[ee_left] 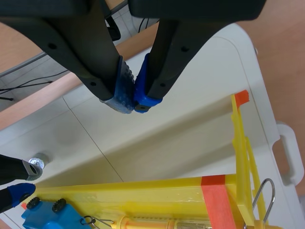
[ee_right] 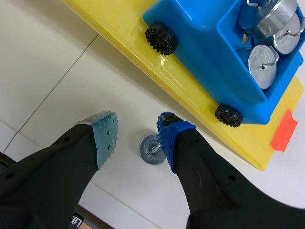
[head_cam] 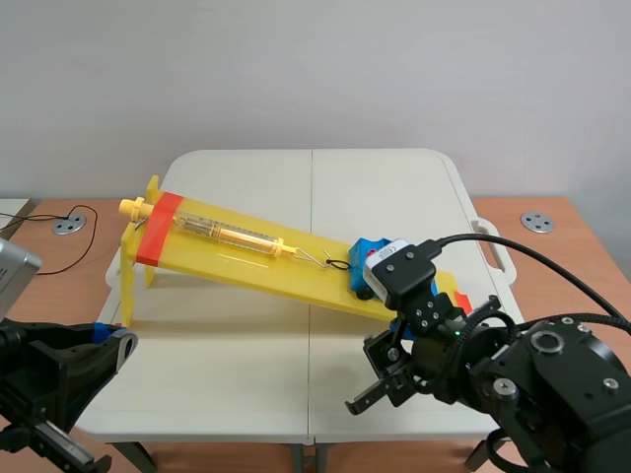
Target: Place the four metal weights on the blue cart on the ramp.
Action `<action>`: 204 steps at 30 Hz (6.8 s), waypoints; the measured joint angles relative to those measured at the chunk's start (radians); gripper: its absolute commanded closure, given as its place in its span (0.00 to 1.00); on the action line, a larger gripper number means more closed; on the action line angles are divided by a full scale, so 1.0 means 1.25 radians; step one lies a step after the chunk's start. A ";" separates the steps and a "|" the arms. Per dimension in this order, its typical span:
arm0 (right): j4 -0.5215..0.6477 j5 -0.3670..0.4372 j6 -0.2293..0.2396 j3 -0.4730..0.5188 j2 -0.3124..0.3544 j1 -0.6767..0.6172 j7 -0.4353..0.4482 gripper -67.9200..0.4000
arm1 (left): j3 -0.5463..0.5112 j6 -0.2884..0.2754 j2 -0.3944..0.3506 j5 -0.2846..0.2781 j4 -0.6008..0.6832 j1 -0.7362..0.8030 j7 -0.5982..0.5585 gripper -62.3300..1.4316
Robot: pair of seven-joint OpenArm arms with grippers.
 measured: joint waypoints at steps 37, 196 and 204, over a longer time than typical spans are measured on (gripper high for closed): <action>-0.044 0.028 -0.120 0.000 0.000 -0.030 0.011 0.68 | 0.000 0.000 0.000 0.000 0.000 0.000 0.000 0.93; -0.196 0.112 -0.096 0.026 -0.081 0.091 0.017 0.82 | 0.000 0.000 0.000 0.000 0.000 -0.013 0.000 0.93; -0.196 0.112 -0.099 0.026 -0.079 0.099 -0.016 0.82 | 0.000 0.000 0.000 0.000 0.000 -0.013 0.000 0.93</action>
